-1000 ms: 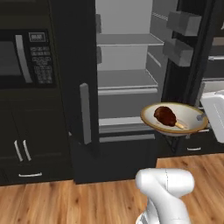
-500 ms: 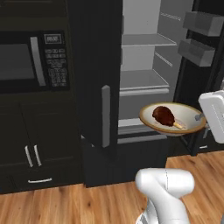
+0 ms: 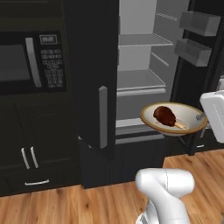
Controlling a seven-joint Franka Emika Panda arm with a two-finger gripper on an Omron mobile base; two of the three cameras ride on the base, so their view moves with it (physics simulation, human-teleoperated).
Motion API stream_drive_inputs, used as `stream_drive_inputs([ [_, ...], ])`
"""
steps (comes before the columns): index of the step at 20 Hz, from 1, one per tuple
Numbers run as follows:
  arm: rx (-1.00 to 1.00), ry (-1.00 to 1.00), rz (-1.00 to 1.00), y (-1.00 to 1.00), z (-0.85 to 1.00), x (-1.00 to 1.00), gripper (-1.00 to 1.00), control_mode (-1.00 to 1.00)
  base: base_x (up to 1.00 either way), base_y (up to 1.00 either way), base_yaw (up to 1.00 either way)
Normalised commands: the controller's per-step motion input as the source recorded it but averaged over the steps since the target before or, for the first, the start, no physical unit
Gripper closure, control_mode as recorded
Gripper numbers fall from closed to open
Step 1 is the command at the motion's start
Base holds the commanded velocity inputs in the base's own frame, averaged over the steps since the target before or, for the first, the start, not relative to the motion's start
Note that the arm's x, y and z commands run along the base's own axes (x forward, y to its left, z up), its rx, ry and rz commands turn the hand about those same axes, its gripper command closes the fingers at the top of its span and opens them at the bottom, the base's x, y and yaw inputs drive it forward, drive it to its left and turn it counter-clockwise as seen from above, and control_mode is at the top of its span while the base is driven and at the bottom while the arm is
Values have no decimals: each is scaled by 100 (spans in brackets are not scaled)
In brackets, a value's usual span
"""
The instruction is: Place one of the steaks on the plate and the other in the bowl. Then place the bowl in the fridge.
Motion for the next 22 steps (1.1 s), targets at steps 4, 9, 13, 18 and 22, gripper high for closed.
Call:
stream_drive_inputs([
  [4,0,0,0,0,0,0,100,100,20,-19,-7],
  [9,0,0,0,0,0,0,100,100,5,-41,-14],
  [13,0,0,0,0,0,0,100,100,1,-47,-25],
  [18,0,0,0,0,0,0,100,100,42,-11,-22],
  [22,0,0,0,0,0,0,100,100,63,6,-17],
])
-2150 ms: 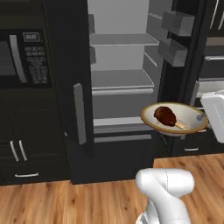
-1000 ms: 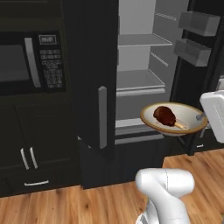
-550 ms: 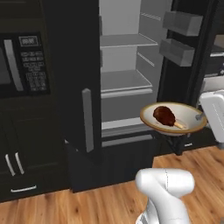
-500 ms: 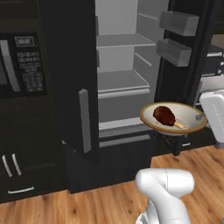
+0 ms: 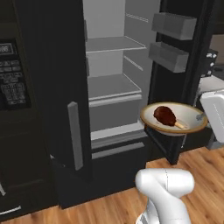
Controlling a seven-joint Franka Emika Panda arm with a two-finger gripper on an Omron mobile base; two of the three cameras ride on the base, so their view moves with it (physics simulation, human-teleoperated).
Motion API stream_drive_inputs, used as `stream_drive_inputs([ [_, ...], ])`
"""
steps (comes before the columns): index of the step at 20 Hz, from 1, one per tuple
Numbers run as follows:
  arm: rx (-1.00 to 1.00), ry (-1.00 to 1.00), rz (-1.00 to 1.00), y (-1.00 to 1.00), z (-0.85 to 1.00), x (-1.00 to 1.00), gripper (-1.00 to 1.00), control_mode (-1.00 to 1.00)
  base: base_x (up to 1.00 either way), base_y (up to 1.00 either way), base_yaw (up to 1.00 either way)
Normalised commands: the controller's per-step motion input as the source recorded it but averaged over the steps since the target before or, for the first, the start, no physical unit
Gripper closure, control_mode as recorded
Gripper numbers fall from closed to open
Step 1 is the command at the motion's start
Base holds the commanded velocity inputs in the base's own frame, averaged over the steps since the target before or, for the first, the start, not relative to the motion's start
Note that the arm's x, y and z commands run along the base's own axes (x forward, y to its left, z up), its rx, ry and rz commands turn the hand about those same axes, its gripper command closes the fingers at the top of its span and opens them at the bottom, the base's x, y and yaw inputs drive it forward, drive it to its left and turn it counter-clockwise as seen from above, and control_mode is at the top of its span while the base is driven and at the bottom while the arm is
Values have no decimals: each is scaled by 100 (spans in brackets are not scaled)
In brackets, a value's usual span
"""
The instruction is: Place one of the steaks on the plate and the other in the bowl. Then place the bowl in the fridge.
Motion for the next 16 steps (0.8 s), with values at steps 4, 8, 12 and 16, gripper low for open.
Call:
stream_drive_inputs([
  [4,0,0,0,0,0,0,100,100,75,18,-17],
  [8,0,0,0,0,0,0,100,100,67,27,-16],
  [12,0,0,0,0,0,0,100,100,54,44,-14],
  [16,0,0,0,0,0,0,100,100,38,64,-15],
])
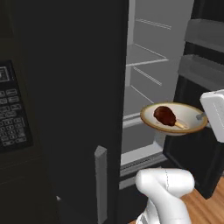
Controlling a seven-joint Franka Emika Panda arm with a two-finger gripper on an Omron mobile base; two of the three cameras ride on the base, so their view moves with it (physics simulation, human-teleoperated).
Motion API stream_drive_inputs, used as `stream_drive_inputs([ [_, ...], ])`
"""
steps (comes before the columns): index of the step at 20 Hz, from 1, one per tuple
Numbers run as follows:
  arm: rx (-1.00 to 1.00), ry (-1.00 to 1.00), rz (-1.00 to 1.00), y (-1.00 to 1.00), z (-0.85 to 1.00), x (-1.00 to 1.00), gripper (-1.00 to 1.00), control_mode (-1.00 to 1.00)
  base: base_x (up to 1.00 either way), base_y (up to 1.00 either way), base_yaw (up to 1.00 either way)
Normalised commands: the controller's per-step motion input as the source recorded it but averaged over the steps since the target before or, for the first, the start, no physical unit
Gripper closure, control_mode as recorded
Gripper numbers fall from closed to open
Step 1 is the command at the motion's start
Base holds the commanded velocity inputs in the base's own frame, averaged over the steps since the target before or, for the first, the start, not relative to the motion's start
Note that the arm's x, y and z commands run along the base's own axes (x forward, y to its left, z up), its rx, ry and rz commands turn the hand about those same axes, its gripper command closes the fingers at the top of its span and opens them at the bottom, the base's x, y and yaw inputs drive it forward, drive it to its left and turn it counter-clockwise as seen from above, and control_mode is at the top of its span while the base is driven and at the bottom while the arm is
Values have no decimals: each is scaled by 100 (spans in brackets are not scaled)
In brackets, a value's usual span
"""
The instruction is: Place one of the steaks on the plate and the other in the bowl. Then place the bowl in the fridge.
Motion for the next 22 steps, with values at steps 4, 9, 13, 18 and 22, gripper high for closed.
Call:
stream_drive_inputs([
  [4,0,0,0,0,0,0,100,100,31,77,-17],
  [9,0,0,0,0,0,0,100,100,27,30,-14],
  [13,0,0,0,0,0,0,100,100,21,-18,-6],
  [18,0,0,0,0,0,0,100,100,18,-3,0],
  [22,0,0,0,0,0,0,100,100,8,-8,0],
])
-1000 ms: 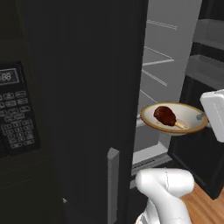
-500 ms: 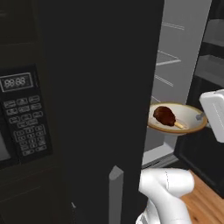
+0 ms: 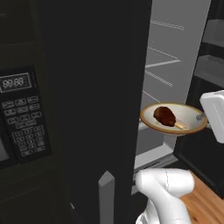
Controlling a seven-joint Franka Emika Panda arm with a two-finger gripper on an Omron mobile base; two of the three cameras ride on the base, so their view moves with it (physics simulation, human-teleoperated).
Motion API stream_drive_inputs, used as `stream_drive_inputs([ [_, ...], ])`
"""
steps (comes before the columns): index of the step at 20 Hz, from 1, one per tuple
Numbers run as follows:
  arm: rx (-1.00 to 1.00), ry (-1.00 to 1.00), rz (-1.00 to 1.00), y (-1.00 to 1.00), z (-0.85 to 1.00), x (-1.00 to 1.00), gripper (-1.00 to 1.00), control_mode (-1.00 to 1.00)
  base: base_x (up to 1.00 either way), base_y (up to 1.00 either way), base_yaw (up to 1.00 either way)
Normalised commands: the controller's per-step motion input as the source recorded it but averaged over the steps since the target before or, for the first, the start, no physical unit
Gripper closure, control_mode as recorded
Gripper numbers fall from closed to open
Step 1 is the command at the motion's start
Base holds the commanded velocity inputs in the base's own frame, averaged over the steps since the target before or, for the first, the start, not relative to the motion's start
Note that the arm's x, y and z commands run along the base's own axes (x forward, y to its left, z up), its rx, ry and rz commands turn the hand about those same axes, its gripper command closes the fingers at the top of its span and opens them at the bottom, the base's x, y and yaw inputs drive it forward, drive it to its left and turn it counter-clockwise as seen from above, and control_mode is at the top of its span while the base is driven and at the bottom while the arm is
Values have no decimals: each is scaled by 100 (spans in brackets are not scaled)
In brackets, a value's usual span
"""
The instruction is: Place one of the steaks on the plate and the other in the bowl. Then place the bowl in the fridge.
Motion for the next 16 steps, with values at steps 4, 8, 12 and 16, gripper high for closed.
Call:
stream_drive_inputs([
  [4,0,0,0,0,0,0,100,100,5,-33,6],
  [8,0,0,0,0,0,0,100,100,8,-22,14],
  [12,0,0,0,0,0,0,100,100,9,-4,19],
  [16,0,0,0,0,0,0,100,100,9,0,18],
])
